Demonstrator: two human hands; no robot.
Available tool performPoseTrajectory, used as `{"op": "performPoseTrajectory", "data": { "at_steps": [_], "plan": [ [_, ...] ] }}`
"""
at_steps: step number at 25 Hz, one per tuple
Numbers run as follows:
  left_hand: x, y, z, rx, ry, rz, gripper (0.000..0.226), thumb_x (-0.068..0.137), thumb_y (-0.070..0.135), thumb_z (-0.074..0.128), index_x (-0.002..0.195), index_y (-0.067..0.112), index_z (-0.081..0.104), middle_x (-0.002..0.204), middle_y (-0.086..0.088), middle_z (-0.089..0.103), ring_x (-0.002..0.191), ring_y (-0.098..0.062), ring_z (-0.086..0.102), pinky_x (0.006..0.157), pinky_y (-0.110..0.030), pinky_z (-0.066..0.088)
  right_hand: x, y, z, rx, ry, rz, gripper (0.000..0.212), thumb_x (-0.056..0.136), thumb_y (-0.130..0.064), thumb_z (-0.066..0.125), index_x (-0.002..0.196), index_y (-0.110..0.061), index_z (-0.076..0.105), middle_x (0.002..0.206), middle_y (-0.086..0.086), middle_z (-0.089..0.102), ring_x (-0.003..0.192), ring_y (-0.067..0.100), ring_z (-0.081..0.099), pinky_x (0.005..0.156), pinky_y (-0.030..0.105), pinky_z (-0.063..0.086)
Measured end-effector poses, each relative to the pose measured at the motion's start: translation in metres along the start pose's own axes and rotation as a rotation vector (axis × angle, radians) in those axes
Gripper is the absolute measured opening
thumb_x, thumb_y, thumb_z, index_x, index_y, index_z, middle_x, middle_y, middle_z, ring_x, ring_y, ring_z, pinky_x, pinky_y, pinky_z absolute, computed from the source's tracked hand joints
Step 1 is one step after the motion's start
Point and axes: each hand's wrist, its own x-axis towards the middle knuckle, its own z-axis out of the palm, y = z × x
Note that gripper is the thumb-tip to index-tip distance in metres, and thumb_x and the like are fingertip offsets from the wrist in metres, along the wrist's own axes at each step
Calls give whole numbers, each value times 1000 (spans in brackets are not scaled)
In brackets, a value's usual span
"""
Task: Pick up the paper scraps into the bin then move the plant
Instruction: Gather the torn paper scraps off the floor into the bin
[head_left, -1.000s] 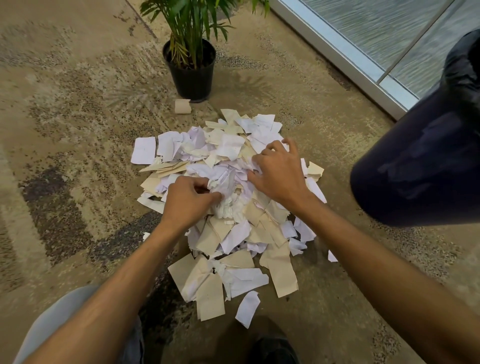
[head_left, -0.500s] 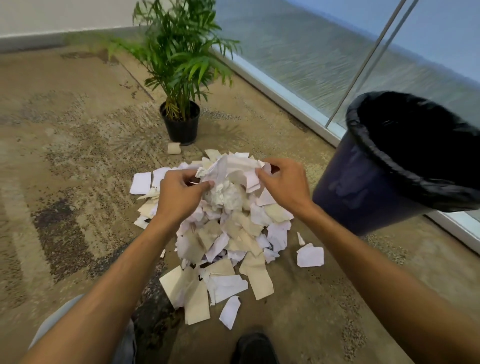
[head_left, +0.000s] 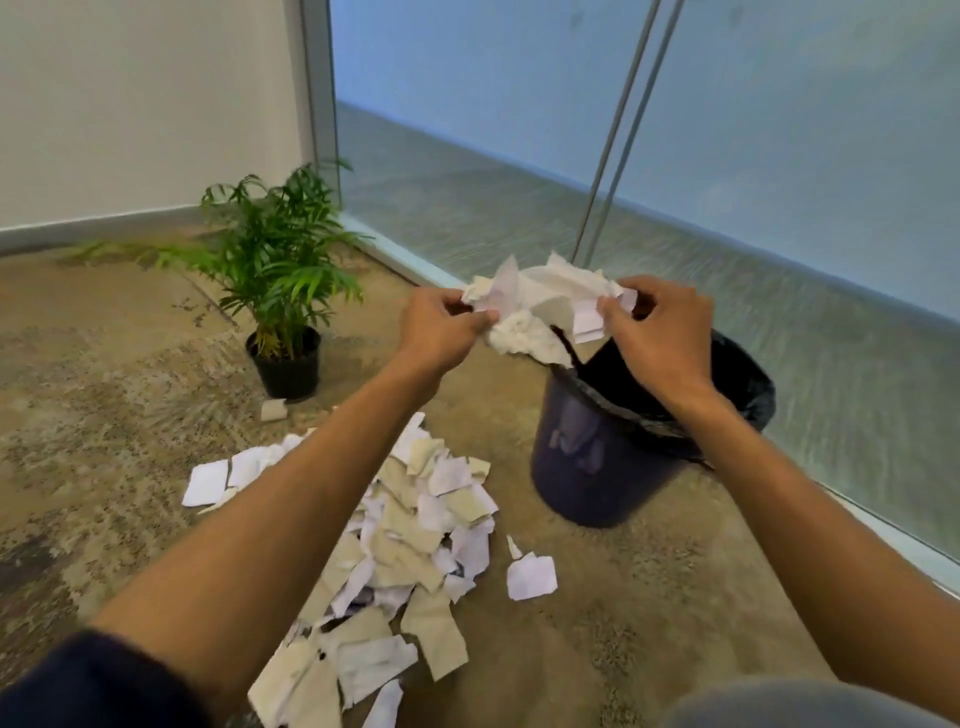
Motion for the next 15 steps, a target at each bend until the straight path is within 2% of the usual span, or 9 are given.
{"op": "performPoseTrajectory", "data": {
  "at_steps": [1,3,5,6,8,10,12,15],
  "plan": [
    [8,7,22,-8,-34,8,6,78,6,75,81,11,73,83,-9,71,66,-12,59,63,-26,47,5,11,-12,-29,15,29,23,82,-28,66,98,-16,76,88,1,75,80,17,67,76,31,51],
    [21,16,64,45,-77,-6,18,77,8,77,93,1,73,93,-14,73,75,-16,60,67,-30,48,9,33,-28,-102,1,79,19,82,-24,65,94,-15,76,81,3,73,77,20,66,71,29,46],
    [30,19,97,150,-115,-27,22,77,17,78,93,3,74,91,-10,72,76,-16,61,65,-27,46,12,54,-35,-164,-29,129,16,82,-23,64,89,-13,75,72,2,68,73,23,63,65,29,40],
    [31,18,109,191,-150,-41,22,78,22,78,88,4,74,87,-9,71,75,-16,60,63,-25,43,12,62,-35,-180,-44,164,18,83,-26,66,91,-12,74,74,2,68,76,24,64,66,29,40],
    [25,5,119,269,-226,-49,29,80,32,77,74,5,68,72,-10,63,68,-20,58,62,-29,40,3,73,-30,-204,-92,258,35,85,-40,67,109,-14,71,92,2,72,91,24,67,76,32,47],
    [18,-25,111,372,-236,-39,37,84,38,71,76,2,67,76,-17,65,74,-27,62,66,-36,44,-21,77,-3,-265,-156,285,50,87,-53,60,124,-18,63,110,0,70,103,21,65,89,40,51],
    [13,-47,91,423,-187,40,34,87,35,66,88,1,71,86,-15,71,86,-28,67,75,-37,53,-41,63,17,-270,-164,137,45,89,-51,58,123,-22,64,110,-4,70,102,15,65,88,38,53],
    [7,-46,55,362,-78,183,20,86,27,67,95,11,74,87,-3,72,82,-15,67,79,-34,55,-33,33,12,-121,-145,-151,33,90,-40,60,116,-22,67,105,-6,71,92,8,65,81,31,54]
  ]
}}
